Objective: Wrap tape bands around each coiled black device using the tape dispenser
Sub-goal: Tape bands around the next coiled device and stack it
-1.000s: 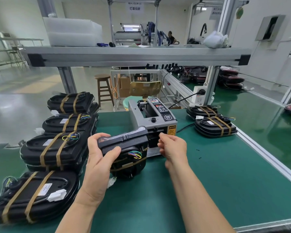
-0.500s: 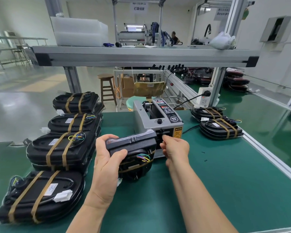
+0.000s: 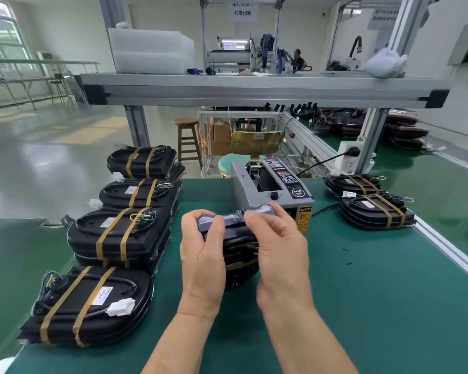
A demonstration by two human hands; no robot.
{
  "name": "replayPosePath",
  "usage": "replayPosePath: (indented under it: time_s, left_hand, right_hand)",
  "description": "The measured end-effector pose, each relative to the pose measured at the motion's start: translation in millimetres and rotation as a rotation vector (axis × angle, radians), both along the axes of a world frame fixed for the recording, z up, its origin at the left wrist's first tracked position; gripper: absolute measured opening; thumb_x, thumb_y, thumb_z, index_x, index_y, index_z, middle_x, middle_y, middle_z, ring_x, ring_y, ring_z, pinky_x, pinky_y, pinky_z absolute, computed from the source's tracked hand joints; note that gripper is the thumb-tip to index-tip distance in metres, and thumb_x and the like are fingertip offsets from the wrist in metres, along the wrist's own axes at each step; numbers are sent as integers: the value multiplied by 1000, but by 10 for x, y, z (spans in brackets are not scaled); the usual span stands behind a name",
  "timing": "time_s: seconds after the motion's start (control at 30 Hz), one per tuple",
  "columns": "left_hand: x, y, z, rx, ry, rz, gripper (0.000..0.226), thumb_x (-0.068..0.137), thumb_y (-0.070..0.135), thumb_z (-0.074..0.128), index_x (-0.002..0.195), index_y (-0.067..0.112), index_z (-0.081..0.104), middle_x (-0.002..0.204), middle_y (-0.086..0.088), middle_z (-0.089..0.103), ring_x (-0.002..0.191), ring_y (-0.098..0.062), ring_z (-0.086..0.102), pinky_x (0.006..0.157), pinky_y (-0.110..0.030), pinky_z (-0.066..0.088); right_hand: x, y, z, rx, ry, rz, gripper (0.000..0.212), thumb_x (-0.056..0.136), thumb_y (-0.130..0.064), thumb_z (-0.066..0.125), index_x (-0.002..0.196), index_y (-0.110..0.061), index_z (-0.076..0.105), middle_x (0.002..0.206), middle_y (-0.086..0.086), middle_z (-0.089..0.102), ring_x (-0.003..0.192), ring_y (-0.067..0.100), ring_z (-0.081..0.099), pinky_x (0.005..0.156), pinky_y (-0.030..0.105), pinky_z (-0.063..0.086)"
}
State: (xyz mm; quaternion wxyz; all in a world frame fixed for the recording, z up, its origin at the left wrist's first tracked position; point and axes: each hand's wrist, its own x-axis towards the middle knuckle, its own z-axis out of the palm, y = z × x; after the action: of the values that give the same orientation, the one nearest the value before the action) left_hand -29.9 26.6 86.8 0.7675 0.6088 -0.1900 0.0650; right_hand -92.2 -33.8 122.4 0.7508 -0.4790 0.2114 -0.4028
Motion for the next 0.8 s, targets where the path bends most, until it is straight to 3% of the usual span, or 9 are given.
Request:
replayPosePath:
  time_s: [0.07,0.17,0.5,0.67,0.8]
  left_hand:
    - [-25,-12,16,6,-16,17,5,83,38,56,86,34,55,76,21,62,69,-2,57,65,-26,51]
    - [-41,-20,31,6,-28,32,12,83,39,57,89,29,54,76,22,63,67,1,56,61,-14,46]
    - [-41,-45,12,54,-35,129,30,69,40,72,90,33,52,84,11,61,72,0,58,65,-14,48]
    - [-33,-59,29,37,-15,144,29,67,38,74,86,34,52,83,8,60,68,-1,57,62,-14,47]
    - [-56,-82,23,57,-44,150,30,67,38,73,87,33,51,83,8,59,69,-2,56,63,-12,45]
  right_hand:
    - [14,31,-55,-46,38,-43,18,81,-10,77,65,-18,78,131,-20,55,121,13,59,104,45,48]
    - [25,37,-92,-109,80,-103,17,80,-13,78,67,-23,78,130,-22,54,124,12,55,107,46,45]
    - [81,15,-220,-249,112,-154,16,79,-19,78,70,-33,76,122,-29,52,129,7,47,110,44,40]
    - [89,-1,-280,-332,138,-192,14,81,-22,77,67,-21,72,118,-30,51,130,4,47,110,39,39]
    - [76,-4,-269,-356,141,-280,15,82,-23,76,80,-19,62,116,-20,50,120,0,49,103,30,41]
